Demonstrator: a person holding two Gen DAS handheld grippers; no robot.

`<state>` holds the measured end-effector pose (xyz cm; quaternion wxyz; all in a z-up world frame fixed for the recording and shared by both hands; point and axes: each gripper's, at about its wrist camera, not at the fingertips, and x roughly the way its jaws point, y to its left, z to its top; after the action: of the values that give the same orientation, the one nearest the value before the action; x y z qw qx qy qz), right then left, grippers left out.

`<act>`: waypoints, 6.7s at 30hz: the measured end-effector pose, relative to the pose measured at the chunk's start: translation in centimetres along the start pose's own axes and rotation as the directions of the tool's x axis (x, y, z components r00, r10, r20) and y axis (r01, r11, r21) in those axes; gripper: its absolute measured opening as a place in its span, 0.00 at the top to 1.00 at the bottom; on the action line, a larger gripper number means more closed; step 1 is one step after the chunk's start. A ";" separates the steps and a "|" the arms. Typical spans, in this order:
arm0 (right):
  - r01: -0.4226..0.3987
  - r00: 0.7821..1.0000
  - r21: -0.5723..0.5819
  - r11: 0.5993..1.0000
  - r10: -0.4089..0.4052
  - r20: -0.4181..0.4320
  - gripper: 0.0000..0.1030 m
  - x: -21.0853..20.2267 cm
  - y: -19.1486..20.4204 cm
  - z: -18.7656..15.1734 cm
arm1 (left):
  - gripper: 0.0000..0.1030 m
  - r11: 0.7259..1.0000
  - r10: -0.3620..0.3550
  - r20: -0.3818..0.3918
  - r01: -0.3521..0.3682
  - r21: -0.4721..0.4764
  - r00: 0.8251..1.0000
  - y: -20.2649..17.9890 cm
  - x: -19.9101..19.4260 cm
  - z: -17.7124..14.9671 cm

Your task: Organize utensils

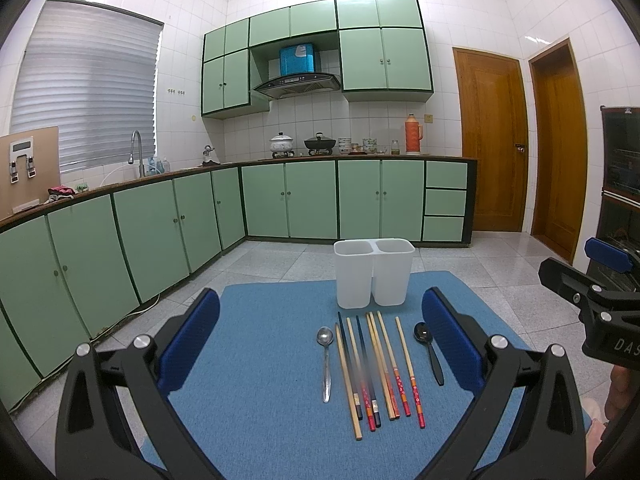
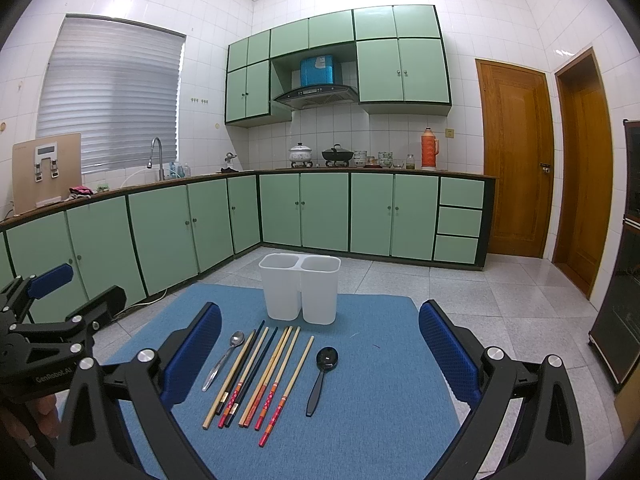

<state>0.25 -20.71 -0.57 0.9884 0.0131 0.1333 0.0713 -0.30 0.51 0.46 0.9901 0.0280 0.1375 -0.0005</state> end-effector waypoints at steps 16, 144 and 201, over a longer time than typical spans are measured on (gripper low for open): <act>0.000 1.000 0.001 1.000 0.000 0.001 0.06 0.0 0.0 0.0 | 0.05 1.000 0.001 0.002 -0.001 -0.001 1.000 0.2 -0.1 0.0; -0.087 0.996 0.080 0.993 0.085 0.019 0.68 27.0 -4.4 7.0 | 0.75 0.961 -0.159 0.129 0.184 -0.206 0.979 3.6 22.2 6.9; -0.057 0.992 0.160 0.985 0.075 -0.106 0.16 24.9 -4.6 -0.4 | 0.18 0.971 -0.170 -0.135 0.143 -0.191 0.976 2.4 23.4 -1.2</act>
<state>24.52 -21.65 -7.71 0.9724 0.0911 0.1930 0.0940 21.90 3.12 -6.88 0.9722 -0.0730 0.2128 -0.0642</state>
